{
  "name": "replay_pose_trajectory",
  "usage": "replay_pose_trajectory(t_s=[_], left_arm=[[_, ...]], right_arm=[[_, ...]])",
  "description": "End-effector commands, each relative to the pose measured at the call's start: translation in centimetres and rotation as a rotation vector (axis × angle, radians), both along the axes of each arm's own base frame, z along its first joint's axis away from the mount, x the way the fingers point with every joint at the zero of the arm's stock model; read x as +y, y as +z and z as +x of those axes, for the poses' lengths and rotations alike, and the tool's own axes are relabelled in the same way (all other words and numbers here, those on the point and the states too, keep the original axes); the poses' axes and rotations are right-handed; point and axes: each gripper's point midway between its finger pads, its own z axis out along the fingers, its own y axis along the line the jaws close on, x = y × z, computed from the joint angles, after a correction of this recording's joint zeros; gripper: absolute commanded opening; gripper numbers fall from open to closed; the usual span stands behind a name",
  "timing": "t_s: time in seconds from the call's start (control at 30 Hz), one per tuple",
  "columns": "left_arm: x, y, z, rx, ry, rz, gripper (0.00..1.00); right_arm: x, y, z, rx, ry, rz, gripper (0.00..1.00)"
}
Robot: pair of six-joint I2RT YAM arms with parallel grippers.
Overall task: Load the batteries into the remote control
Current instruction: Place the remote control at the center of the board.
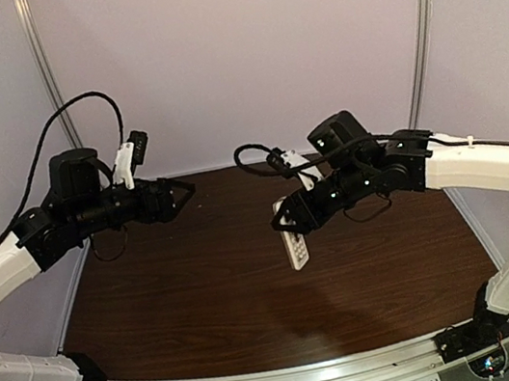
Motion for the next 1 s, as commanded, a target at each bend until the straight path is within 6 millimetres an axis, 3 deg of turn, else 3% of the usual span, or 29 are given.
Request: replay_pose_trajectory(t_s=[0.0, 0.33, 0.6, 0.97], left_arm=[[3.4, -2.9, 2.2, 0.088, 0.175, 0.041, 0.98], [3.4, -4.5, 2.1, 0.115, 0.160, 0.054, 0.97], [3.3, -5.4, 2.3, 0.127, 0.159, 0.076, 0.97], [4.9, -6.3, 3.1, 0.141, 0.214, 0.088, 0.97]], right_arm=[[-1.5, -4.2, 0.8, 0.026, -0.035, -0.197, 0.28], [-1.5, -11.5, 2.4, 0.067, -0.060, -0.417, 0.27], [0.6, -16.0, 2.5, 0.097, 0.006, -0.538, 0.27], [2.0, -21.0, 2.4, 0.144, 0.059, -0.664, 0.28]])
